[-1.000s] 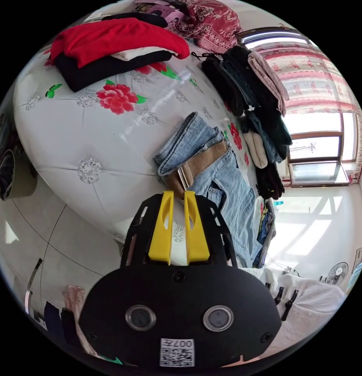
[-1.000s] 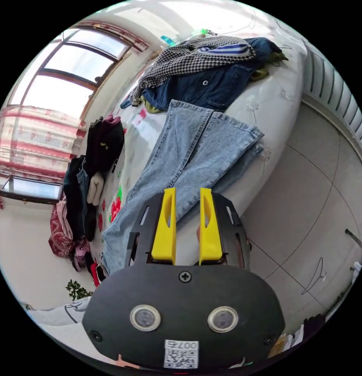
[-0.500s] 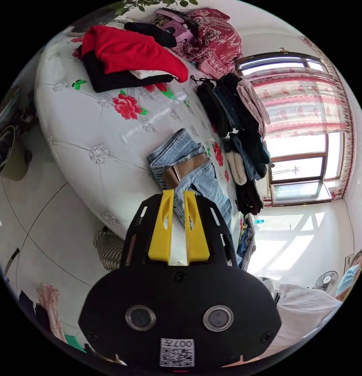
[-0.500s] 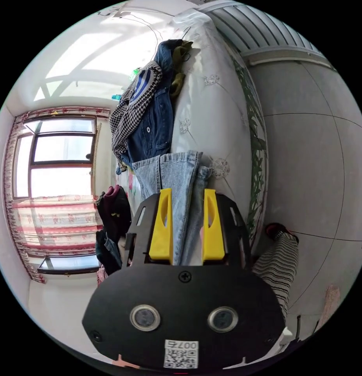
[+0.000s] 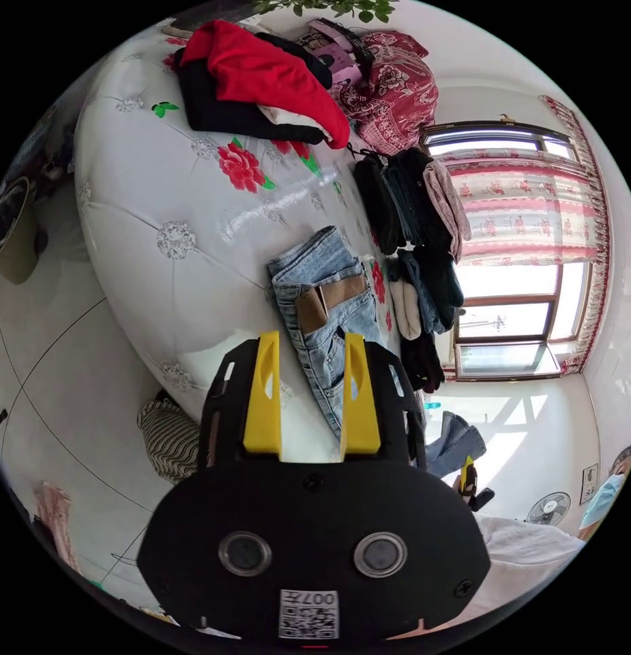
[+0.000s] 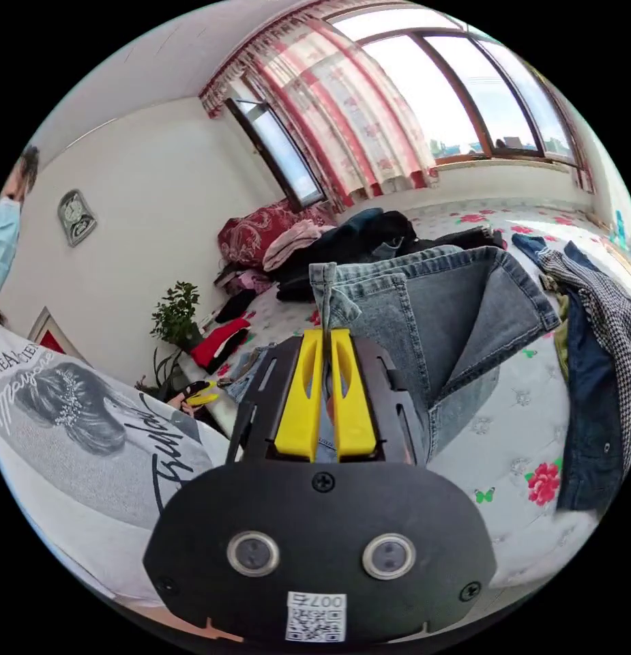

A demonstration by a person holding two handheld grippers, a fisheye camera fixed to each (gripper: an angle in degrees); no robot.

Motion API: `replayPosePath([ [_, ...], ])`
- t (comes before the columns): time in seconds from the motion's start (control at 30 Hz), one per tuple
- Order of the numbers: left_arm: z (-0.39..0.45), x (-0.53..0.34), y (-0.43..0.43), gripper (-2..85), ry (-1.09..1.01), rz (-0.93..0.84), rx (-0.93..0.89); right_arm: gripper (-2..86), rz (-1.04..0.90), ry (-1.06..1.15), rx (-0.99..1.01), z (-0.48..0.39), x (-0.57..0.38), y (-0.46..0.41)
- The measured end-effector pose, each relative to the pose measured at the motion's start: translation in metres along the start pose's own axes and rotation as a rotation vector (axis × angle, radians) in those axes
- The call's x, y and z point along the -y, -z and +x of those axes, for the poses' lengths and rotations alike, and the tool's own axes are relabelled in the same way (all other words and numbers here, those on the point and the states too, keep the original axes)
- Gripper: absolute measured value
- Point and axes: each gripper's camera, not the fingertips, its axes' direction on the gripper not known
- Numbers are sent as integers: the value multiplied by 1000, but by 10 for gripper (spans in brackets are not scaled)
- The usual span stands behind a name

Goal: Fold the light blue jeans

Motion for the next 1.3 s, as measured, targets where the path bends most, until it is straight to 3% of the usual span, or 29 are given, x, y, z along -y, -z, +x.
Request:
replayPosePath([
  [0.13, -16, 14, -16, 146, 70, -7, -55, 34, -395, 6, 157, -34, -23, -124],
  [0.23, -24, 22, -22, 143, 115, 24, -135, 47, -583, 24, 162, -49, -44, -159],
  [0.37, -22, 31, -35, 121, 101, 8, -124, 56, -582, 1, 58, -44, -44, -144],
  [0.63, -26, 32, -48, 84, 111, -2, -144, 66, -323, -240, -227, 2, -28, -88],
  [0.8, 3, 24, -37, 87, -34, -27, -42, 75, -262, -212, -230, 9, 16, -79],
  [1.03, 55, 1, -27, 88, -304, -111, 115, 97, -509, 110, -259, -17, 94, -170],
  [1.23, 91, -23, -47, 83, -425, -182, 83, 76, -815, 176, -331, 5, 98, -261],
  [1.3, 100, -29, -51, 82, -452, -187, 78, 48, -837, 189, -337, 8, 99, -261],
])
